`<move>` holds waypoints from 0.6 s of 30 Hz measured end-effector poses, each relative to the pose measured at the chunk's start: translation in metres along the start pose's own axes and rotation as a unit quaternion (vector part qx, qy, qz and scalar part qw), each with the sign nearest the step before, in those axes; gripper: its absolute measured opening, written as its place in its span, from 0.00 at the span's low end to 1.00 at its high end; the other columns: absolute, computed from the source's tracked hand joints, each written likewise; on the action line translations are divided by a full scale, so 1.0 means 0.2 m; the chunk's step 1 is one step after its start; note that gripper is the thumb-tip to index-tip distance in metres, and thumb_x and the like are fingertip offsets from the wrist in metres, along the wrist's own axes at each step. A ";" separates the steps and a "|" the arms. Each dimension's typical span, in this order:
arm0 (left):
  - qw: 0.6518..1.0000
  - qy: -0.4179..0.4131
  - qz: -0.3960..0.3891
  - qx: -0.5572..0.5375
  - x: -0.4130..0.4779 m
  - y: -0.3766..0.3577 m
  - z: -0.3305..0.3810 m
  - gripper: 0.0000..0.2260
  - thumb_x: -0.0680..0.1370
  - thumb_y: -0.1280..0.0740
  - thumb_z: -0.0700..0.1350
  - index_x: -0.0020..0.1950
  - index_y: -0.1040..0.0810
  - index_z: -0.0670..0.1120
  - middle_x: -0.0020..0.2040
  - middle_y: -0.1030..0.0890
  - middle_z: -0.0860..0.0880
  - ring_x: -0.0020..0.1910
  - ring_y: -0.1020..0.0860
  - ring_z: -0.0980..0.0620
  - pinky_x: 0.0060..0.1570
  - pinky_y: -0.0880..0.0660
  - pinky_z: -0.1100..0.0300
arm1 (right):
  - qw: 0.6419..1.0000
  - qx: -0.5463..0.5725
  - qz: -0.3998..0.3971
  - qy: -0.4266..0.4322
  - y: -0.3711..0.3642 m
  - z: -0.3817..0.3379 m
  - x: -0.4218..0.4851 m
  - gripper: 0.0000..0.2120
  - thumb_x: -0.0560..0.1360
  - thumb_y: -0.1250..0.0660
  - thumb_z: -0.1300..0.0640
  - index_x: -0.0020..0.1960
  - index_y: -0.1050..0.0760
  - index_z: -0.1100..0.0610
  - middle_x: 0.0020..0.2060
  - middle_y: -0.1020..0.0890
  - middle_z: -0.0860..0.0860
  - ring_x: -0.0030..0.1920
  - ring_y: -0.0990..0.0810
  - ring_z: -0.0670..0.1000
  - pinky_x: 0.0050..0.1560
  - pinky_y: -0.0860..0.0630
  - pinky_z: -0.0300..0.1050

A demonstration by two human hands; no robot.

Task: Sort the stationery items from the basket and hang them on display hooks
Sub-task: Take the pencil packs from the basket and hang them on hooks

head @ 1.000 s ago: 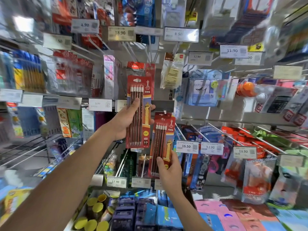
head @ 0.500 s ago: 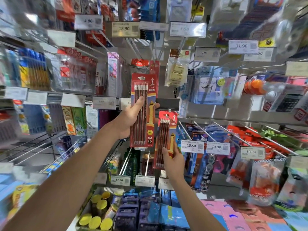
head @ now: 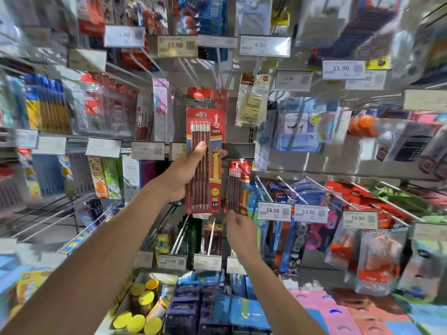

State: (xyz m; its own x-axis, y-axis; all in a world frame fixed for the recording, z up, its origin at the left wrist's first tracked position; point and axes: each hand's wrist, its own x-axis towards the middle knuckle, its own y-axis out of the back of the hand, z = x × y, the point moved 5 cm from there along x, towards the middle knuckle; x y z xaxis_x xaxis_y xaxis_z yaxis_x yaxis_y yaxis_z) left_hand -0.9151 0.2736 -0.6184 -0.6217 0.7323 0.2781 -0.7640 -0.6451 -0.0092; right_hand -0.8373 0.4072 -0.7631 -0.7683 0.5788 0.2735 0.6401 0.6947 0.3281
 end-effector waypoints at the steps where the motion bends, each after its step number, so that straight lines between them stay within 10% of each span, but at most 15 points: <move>1: 1.000 -0.002 0.000 -0.001 0.00 0.00 0.00 0.29 0.83 0.44 0.64 0.73 0.24 0.45 0.54 0.16 0.50 0.54 0.18 0.47 0.57 0.21 0.46 | 0.998 0.054 -0.001 0.039 0.00 -0.06 -0.05 0.24 0.86 0.44 0.46 0.34 0.25 0.52 0.27 0.25 0.49 0.30 0.29 0.49 0.39 0.27 0.49; 7: 1.000 -0.007 -0.005 -0.024 -0.01 -0.01 -0.01 0.31 0.78 0.39 0.64 0.72 0.23 0.43 0.54 0.16 0.45 0.51 0.17 0.47 0.53 0.21 0.51 | 0.942 0.300 -0.109 0.104 -0.01 -0.36 -0.10 0.15 0.77 0.29 0.43 0.60 0.22 0.49 0.50 0.14 0.48 0.50 0.15 0.48 0.47 0.19 0.41; 12: 0.999 -0.004 0.010 -0.035 -0.01 -0.01 -0.01 0.31 0.79 0.36 0.62 0.71 0.24 0.40 0.57 0.18 0.40 0.51 0.17 0.45 0.52 0.19 0.50 | 0.941 0.290 -0.098 0.145 0.03 -0.35 -0.13 0.09 0.79 0.29 0.58 0.58 0.26 0.53 0.50 0.17 0.55 0.52 0.16 0.61 0.51 0.16 0.58; 16: 0.999 0.011 -0.014 -0.026 -0.03 -0.01 0.00 0.24 0.80 0.41 0.66 0.55 0.17 0.48 0.49 0.16 0.47 0.46 0.18 0.49 0.51 0.26 0.51 | 0.953 0.260 -0.091 0.128 0.08 -0.12 -0.23 0.05 0.82 0.32 0.57 0.56 0.25 0.49 0.47 0.19 0.50 0.48 0.19 0.51 0.53 0.19 0.51; 18: 1.000 0.011 -0.017 -0.022 -0.03 0.00 0.01 0.27 0.77 0.42 0.69 0.64 0.19 0.53 0.59 0.15 0.53 0.50 0.19 0.52 0.49 0.29 0.54 | 0.967 0.219 -0.063 0.111 0.11 0.02 -0.27 0.05 0.82 0.33 0.55 0.56 0.26 0.49 0.44 0.22 0.48 0.45 0.22 0.48 0.52 0.24 0.49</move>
State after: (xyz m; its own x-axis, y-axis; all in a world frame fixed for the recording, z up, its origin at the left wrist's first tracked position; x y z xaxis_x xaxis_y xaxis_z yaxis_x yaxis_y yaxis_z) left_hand -0.9097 0.2687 -0.6178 -0.5994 0.7581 0.2569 -0.7906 -0.6109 -0.0420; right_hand -0.7808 0.3930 -0.7750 -0.7900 0.4058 0.4596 0.4425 0.8962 -0.0307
